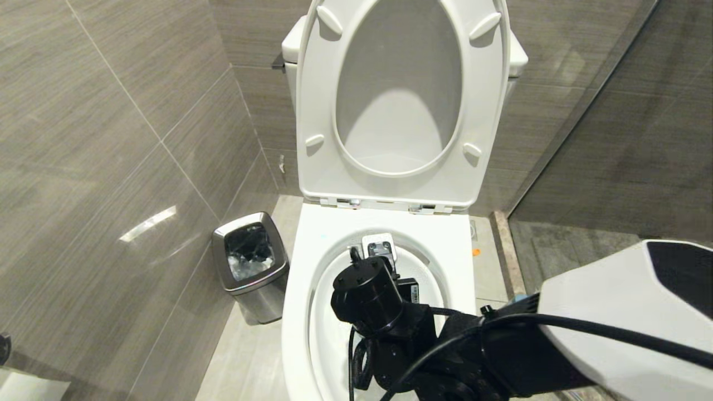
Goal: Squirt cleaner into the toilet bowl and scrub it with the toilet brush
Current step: Scrub the toilet bowl
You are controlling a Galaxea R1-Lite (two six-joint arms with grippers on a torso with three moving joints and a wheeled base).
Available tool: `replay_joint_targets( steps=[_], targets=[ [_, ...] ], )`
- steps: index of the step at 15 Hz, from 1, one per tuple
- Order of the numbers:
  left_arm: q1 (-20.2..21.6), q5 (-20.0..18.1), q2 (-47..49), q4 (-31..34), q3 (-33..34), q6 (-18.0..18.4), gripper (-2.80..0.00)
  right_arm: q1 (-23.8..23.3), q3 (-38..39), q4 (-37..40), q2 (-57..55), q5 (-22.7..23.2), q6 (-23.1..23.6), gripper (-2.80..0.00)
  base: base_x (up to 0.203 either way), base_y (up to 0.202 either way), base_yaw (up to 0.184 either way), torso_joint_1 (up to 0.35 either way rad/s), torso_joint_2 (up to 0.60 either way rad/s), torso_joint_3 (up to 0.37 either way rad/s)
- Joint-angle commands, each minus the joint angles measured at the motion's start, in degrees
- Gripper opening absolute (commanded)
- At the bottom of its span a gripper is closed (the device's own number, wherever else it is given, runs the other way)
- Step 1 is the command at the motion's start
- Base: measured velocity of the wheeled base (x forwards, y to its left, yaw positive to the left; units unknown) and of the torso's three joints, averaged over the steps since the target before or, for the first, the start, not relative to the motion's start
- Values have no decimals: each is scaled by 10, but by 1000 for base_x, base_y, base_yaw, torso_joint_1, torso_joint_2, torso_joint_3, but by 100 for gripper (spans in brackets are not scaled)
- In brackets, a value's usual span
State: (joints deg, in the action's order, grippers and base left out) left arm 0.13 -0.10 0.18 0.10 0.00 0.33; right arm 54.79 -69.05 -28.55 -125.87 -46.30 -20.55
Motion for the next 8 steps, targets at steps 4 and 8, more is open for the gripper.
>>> replay_joint_targets(
  steps=[4, 8],
  targets=[
    [0, 0, 0, 0, 0, 0, -280, -14, -1, -25, -89, -3, -10, -280, 0, 0, 0, 0, 0, 0],
    [0, 0, 0, 0, 0, 0, -280, -14, -10, -23, -47, -4, -5, -280, 0, 0, 0, 0, 0, 0]
  ],
)
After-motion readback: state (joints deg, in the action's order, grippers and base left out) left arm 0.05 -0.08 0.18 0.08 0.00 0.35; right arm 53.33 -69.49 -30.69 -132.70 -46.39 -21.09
